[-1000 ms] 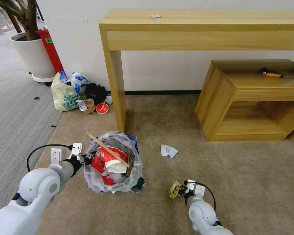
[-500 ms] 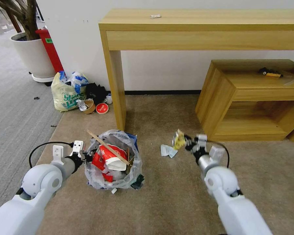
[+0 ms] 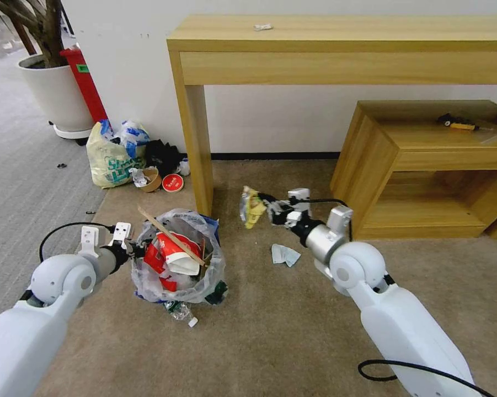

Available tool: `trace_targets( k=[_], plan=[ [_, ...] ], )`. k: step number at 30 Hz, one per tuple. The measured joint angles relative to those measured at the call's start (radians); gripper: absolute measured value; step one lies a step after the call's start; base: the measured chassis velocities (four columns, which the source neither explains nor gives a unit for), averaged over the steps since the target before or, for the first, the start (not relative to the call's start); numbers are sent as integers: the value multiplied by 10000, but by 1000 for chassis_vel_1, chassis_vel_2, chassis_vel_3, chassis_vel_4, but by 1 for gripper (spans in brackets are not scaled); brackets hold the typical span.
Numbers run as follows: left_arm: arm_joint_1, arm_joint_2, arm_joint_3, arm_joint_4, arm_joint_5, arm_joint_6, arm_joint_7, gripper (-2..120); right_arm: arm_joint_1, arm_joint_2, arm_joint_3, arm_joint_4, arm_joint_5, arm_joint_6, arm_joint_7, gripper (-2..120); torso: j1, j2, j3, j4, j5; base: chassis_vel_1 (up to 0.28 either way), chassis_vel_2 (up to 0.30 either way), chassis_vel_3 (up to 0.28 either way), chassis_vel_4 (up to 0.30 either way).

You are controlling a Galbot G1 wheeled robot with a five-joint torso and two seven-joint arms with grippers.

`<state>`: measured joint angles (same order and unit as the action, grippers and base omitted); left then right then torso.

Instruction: Pick up the trash bin and place the garbage on the floor into it.

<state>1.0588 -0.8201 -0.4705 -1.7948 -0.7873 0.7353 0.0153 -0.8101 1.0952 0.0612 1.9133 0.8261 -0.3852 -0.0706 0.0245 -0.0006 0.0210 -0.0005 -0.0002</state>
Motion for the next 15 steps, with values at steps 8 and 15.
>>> trace_targets(
  k=[8, 15],
  plan=[
    [-107, 141, 73, 186, 63, 0, 203, 0, 1390, 350, -2275, -355, 23, -192, -126, 0, 0, 0, 0, 3, -1, 0, 0, 0, 0],
    [-92, 138, 66, 180, 76, 0, 245, 0, 1740, 664, -3400, -822, -1020, -428, 27, 0, 0, 0, 0, 2, -1, 0, 0, 0, 0]
  ],
)
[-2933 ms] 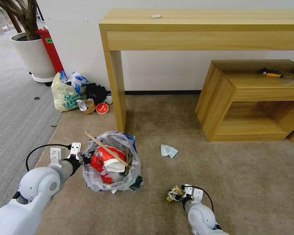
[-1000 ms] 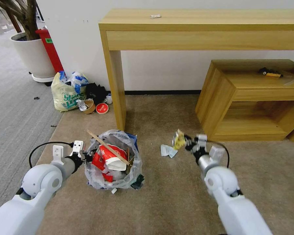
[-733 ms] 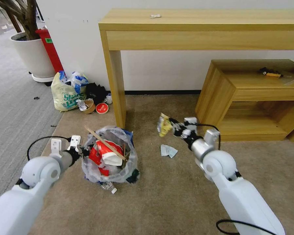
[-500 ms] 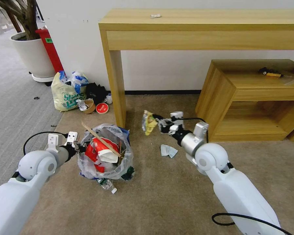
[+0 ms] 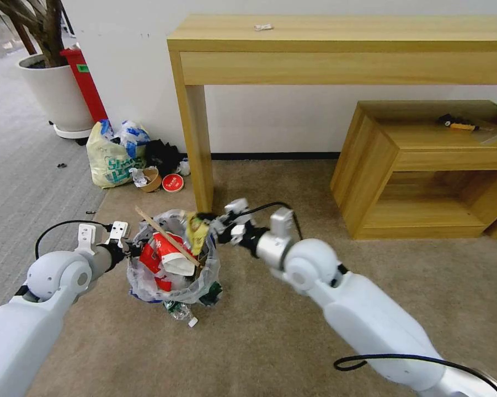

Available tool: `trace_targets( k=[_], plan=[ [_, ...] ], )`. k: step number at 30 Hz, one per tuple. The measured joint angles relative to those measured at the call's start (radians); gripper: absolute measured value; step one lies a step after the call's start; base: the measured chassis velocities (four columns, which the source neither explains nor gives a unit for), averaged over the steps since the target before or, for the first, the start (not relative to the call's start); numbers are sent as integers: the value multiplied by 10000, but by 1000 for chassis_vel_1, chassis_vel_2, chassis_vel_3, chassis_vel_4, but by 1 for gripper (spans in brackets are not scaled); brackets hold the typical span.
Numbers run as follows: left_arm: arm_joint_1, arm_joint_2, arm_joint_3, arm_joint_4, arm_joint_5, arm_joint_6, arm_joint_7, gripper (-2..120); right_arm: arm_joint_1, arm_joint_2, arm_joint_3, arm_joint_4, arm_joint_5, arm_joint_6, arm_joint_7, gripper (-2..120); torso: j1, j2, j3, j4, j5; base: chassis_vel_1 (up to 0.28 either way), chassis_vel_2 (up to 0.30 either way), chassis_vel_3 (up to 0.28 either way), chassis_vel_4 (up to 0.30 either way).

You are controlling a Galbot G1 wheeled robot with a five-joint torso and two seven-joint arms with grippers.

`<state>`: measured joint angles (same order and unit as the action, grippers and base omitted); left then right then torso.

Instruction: Pick up the trash bin and place the garbage on the floor into it.

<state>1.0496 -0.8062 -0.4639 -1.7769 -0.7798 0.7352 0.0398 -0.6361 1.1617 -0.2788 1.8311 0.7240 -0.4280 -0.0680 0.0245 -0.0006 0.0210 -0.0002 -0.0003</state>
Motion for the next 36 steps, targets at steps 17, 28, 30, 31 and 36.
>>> trace_targets(
  k=[17, 28, 30, 31, 36],
  plan=[
    [-8, -250, 76, -216, 108, 2, -16, 0, 29, 361, -559, -739, -1609, -177, 410, 20, 0, 0, -1, -1, 1, 0, 0, 0, 0],
    [94, -323, 58, -344, 155, 2, -44, 0, 74, 421, -575, -723, -1857, -149, 872, 60, 0, 0, -2, 0, 1, 0, 0, 0, 0],
    [98, -315, 40, -343, 157, 2, -47, 0, 55, 374, -513, -660, -1852, -144, 918, 63, 0, 0, -1, 0, 1, 0, 0, 0, 0],
    [99, -313, 21, -341, 157, 3, -48, 0, 34, 325, -435, -600, -1838, -142, 968, 70, 0, 0, -1, -1, 2, 0, 0, 0, 0],
    [132, -337, -32, -338, 162, 2, -48, 0, -58, 178, -112, -486, -1764, -117, 1079, 88, 0, 0, -1, -2, 2, 0, 0, 0, 0]
  ],
)
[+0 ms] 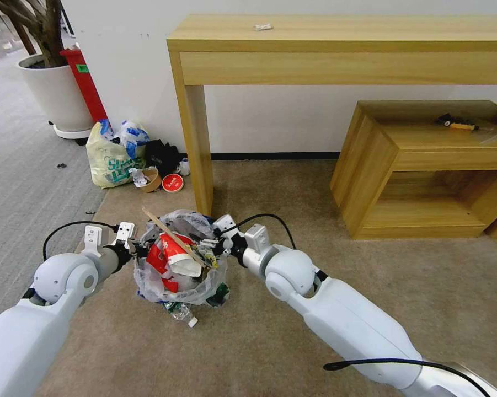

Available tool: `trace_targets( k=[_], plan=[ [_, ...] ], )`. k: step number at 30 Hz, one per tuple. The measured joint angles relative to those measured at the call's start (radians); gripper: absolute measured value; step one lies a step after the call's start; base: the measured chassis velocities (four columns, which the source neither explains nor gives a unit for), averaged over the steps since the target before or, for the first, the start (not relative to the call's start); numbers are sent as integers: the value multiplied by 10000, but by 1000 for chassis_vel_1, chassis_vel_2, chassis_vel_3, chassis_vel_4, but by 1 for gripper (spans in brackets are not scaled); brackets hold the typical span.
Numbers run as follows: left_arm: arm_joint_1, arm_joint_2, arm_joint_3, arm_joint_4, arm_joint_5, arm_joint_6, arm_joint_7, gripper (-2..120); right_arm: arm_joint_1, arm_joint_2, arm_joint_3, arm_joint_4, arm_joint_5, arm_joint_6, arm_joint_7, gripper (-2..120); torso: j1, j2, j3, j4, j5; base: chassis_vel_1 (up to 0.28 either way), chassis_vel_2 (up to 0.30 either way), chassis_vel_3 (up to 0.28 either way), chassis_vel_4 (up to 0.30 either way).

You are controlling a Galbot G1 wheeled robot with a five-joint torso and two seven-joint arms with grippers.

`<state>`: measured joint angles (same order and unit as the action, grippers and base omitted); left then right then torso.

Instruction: Pick up the trash bin and place the garbage on the floor into it.

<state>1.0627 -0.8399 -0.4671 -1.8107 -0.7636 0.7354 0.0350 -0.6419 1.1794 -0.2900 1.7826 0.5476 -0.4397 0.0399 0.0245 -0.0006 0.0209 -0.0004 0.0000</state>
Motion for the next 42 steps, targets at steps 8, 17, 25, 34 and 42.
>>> trace_targets(
  k=[8, 17, 25, 34, 42],
  plan=[
    [20, -58, -20, -2, 23, 0, 0, 0, -90, 49, 219, 17, 109, 77, 58, 100, 0, 0, 0, 2, 0, 0, 0, 0, 0],
    [124, -78, -182, -12, 36, 1, 1, 0, -282, 10, 1083, 31, 392, 110, 141, 100, 0, 0, 0, 4, 0, 0, 0, 0, 0],
    [227, -70, -314, -72, 29, 0, 23, 0, -775, -880, 2055, -50, 682, 122, 142, 100, -1, 1, 0, -2, 1, 0, 0, 0, 0],
    [429, -116, -446, -215, 30, 0, 31, 0, -1426, -1413, 2671, -1476, 761, 383, 143, 100, 0, 1, 0, 0, 1, 0, 0, 0, 0],
    [548, -143, -491, -403, 23, 0, 9, 0, -1105, -696, 2782, -4146, 369, 688, 226, 100, -2, 1, 2, 0, 0, 0, 0, 0, 0]
  ],
)
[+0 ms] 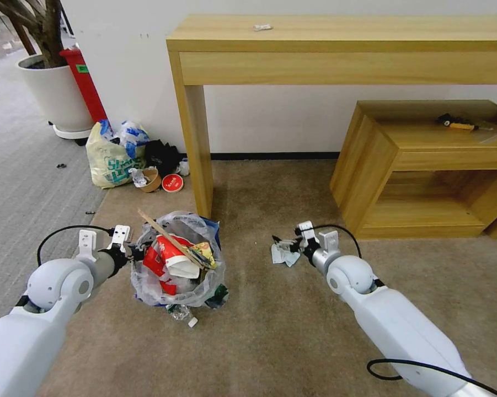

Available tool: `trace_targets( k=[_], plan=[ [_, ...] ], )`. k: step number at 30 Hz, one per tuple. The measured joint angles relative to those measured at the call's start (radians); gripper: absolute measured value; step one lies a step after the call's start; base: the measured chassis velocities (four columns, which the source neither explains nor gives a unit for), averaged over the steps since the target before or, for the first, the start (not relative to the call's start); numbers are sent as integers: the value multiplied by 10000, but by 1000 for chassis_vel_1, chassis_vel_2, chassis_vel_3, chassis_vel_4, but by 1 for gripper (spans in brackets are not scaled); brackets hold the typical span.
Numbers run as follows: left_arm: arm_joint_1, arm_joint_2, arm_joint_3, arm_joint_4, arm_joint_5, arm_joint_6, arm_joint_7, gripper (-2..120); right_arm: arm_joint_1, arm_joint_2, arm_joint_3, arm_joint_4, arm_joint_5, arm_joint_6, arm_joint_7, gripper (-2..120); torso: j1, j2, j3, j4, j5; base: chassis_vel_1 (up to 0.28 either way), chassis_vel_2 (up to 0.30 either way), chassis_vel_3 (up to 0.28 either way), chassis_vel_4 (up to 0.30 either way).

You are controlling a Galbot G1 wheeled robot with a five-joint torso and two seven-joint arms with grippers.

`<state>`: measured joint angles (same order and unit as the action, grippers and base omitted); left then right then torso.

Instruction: Pick up the trash bin and place the garbage on the floor into it.

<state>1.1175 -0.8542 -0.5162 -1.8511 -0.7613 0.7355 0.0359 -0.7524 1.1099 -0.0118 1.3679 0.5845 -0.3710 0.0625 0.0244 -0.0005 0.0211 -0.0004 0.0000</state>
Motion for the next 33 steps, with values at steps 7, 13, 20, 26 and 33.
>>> trace_targets(
  k=[7, 13, 20, 26, 33],
  plan=[
    [56, -2, -4, -29, -22, 1, -30, 0, 761, 945, -20, -2381, -500, 408, -237, 100, 1, 0, 1, 2, -1, 0, 0, 0, 0],
    [46, -17, 8, -31, -42, 0, -34, 0, 1279, 1555, 20, -4010, -890, 633, -460, 100, 0, 0, 0, 1, -2, 0, 0, 0, 0],
    [56, 53, 6, -47, -61, 0, -21, 0, 1720, 2052, 43, -5390, -1075, 797, -686, 100, 0, 0, -1, 1, -2, 0, 0, 0, 0],
    [28, 57, 16, -47, -69, 0, -14, 0, 2080, 2400, 44, -6554, -1110, 890, -814, 100, 1, 0, -1, 1, -2, 0, 0, 0, 0],
    [-26, 33, 60, -36, -71, 0, -12, 0, 2316, 2588, -8, -7355, -1101, 1000, -976, 100, 1, 0, -1, 0, -2, 0, 0, 0, 0]
  ],
)
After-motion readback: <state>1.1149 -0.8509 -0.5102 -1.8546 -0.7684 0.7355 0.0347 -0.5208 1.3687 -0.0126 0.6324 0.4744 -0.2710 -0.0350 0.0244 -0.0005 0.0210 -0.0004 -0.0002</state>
